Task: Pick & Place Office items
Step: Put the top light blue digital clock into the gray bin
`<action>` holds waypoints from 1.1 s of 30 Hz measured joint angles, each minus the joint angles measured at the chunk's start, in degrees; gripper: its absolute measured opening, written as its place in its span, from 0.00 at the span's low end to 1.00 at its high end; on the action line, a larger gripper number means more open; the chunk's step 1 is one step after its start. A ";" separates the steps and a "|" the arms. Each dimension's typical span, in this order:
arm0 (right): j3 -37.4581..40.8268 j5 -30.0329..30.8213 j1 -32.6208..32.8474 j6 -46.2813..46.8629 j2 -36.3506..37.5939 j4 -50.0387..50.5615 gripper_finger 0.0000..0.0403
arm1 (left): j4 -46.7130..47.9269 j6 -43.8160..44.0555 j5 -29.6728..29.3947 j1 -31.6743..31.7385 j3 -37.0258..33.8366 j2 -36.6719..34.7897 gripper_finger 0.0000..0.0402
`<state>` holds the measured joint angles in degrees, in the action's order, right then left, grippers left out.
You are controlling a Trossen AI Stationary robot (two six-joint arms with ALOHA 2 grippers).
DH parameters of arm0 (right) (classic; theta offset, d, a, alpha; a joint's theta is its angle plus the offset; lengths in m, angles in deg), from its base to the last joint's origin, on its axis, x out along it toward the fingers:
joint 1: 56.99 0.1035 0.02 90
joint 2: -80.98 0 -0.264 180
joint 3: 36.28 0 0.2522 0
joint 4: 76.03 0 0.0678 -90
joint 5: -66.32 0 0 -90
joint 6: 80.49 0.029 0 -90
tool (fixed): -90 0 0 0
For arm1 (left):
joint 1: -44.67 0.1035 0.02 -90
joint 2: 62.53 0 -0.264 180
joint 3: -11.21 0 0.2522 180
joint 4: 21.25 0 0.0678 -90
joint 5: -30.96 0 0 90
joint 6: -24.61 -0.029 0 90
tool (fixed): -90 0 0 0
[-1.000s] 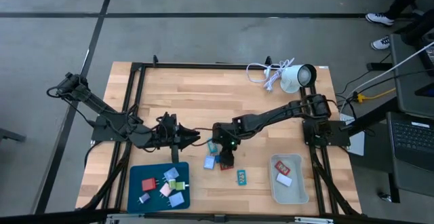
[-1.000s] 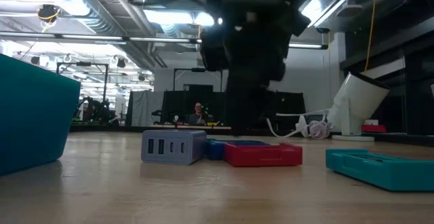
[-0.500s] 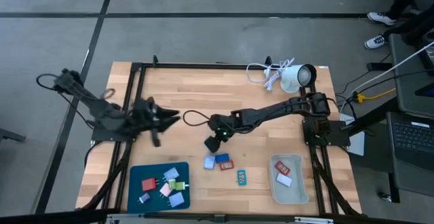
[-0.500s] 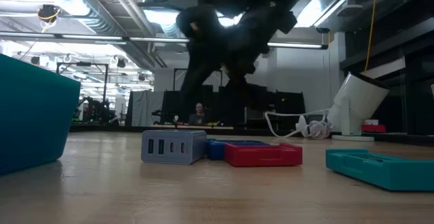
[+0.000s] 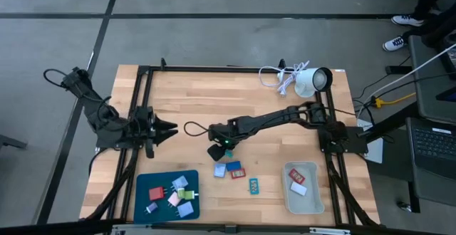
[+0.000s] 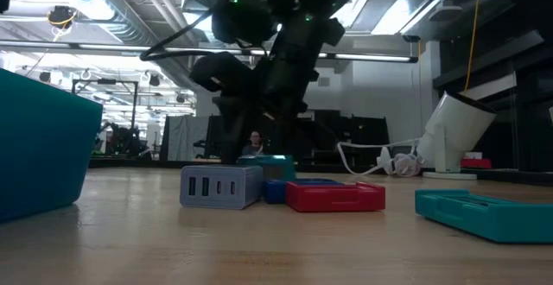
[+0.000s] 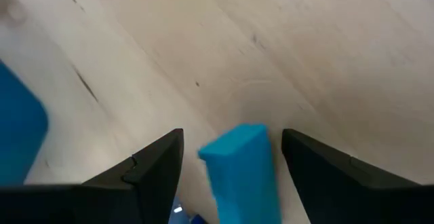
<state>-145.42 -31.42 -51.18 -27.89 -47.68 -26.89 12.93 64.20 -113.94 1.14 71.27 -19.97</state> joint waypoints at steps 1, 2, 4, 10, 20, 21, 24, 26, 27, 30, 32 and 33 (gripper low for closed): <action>-0.70 -0.02 0.00 0.29 -0.41 0.64 0.63 | 0.65 0.70 -0.04 -0.22 0.00 0.13 0.28; -1.20 0.01 0.00 0.34 -0.70 1.16 0.63 | 1.35 1.47 -0.09 -0.48 0.00 0.15 0.28; -1.48 0.07 0.00 0.09 -0.83 1.75 0.60 | 2.99 3.09 -0.33 -1.01 0.00 0.31 0.28; -1.48 0.21 -0.14 -0.48 -0.92 2.65 0.43 | 4.96 5.44 -2.52 -2.35 0.00 1.48 0.27; -1.46 -2.34 -0.17 -3.57 -1.04 3.09 0.32 | 5.04 10.55 -3.54 -2.58 -0.02 6.84 0.27; -1.46 -2.45 -0.17 -3.78 -1.06 3.25 0.29 | 5.04 11.28 -4.03 -2.58 -0.02 7.57 0.27; -1.46 -2.97 -0.17 -4.76 -1.07 3.29 0.16 | 4.90 13.13 -5.35 -2.58 -0.02 9.52 0.27; -1.46 -3.24 -0.17 -5.93 -1.02 3.44 0.15 | 4.67 14.24 -5.92 -2.58 -0.04 10.57 0.27; -1.46 -3.28 -0.17 -6.65 -0.95 3.66 0.15 | 4.34 14.57 -6.22 -2.58 -0.05 10.97 0.27; -1.42 -3.16 -0.51 -8.01 -0.63 4.44 0.15 | 2.19 14.22 -7.48 -2.58 -0.07 11.82 0.27; -1.19 -3.14 -1.07 -9.65 0.04 5.96 0.15 | -0.30 12.59 -8.41 -2.58 -0.07 12.03 0.27; -1.09 -2.87 -1.45 -10.14 0.67 6.35 0.15 | -1.54 11.60 -8.87 -2.58 -0.07 12.09 0.27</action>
<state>-146.51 -34.29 -52.63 -38.03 -47.01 -20.53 11.39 75.80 -122.80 -1.44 71.20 -7.89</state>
